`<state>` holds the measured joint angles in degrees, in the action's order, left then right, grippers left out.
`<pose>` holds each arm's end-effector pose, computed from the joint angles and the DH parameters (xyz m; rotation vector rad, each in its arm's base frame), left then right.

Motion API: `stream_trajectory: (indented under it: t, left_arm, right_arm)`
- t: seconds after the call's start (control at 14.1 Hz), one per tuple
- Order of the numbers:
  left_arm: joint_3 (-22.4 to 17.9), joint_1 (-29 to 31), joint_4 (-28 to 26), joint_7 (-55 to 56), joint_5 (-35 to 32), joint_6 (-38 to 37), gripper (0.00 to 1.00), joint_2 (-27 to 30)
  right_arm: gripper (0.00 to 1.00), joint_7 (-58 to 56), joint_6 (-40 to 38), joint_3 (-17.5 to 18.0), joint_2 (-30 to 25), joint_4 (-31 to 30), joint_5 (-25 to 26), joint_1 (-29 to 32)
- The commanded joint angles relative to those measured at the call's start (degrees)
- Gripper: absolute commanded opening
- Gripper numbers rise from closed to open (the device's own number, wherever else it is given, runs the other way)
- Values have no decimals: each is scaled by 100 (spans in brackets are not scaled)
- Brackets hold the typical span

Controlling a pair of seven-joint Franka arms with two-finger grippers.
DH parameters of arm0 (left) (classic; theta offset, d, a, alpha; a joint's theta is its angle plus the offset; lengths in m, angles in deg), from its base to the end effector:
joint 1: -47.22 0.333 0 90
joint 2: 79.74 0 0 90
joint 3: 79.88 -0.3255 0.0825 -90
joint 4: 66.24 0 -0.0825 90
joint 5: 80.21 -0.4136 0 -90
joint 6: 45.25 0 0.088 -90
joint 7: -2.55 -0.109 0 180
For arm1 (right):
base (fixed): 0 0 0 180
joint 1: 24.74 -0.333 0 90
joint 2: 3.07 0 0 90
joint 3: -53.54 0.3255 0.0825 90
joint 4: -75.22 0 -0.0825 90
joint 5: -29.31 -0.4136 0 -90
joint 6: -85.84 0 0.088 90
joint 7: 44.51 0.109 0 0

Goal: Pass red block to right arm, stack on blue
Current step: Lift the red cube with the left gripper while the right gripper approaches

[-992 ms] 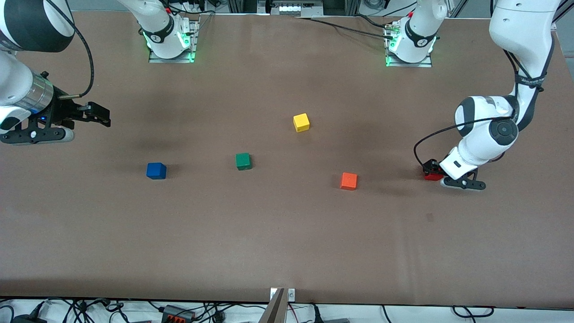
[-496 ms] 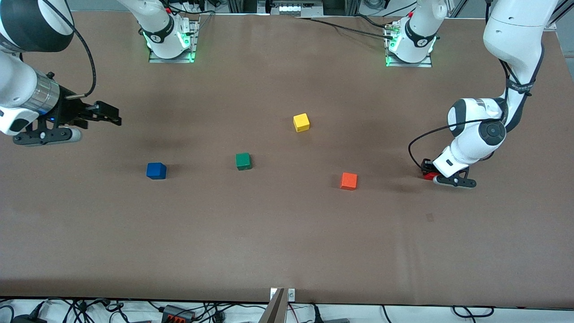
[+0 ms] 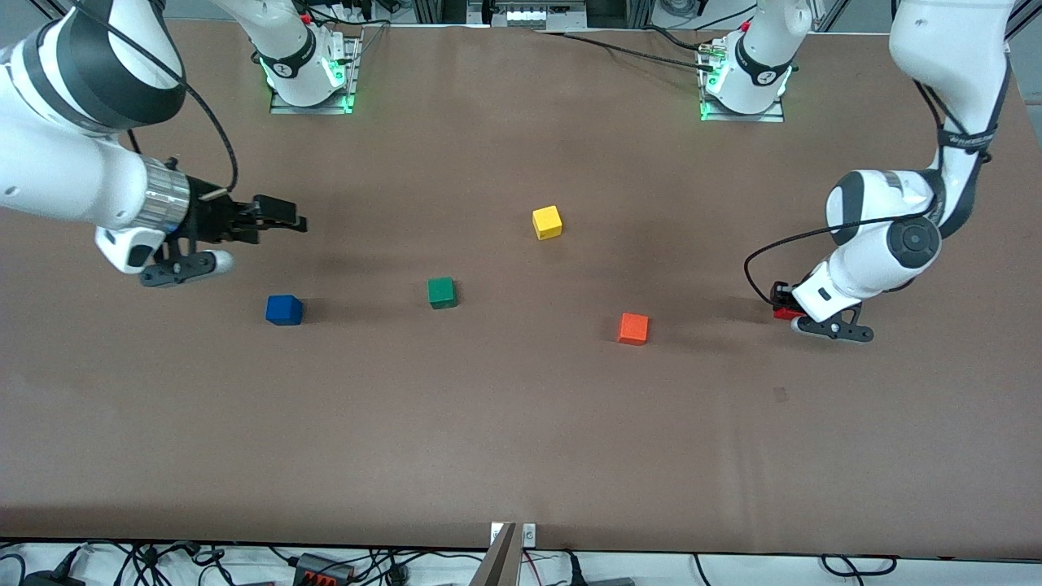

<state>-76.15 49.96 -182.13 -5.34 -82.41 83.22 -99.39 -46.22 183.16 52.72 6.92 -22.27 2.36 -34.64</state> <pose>0.6096 -0.0087 0.2558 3.1223 -0.2791 -0.1924 0.6127 0.1429 0.4808 -2.6804 -0.1142 0.2777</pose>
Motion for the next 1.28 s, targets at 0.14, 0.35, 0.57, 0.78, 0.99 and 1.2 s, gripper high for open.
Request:
stream_trajectory:
  t: [0.14,0.35,0.57,0.78,0.99,1.2]
  left_arm:
    - [302,-37,1840,-388,26,-2999,3,-39]
    - [644,-2,2131,-955,394,-3328,3,22]
    - [892,165,2316,-2126,1559,-3337,3,31]
    - [1076,112,2360,-3802,2379,-2979,3,13]
    - [1182,95,2281,-5604,3469,-2583,3,-66]
    - [1244,104,2237,-7238,4831,-2467,2,-136]
  right_arm:
    - [100,-39,33,-24,502,72,-1897,-12]
    - [100,-101,24,-15,766,72,-3076,-30]
    - [100,-573,-11,-24,1117,72,-4192,-144]
    - [100,-1382,-90,-15,1460,64,-4915,-205]
    - [100,-1876,-397,-24,1742,64,-5731,-215]
    - [100,-1885,-451,-15,1804,46,-6172,-276]
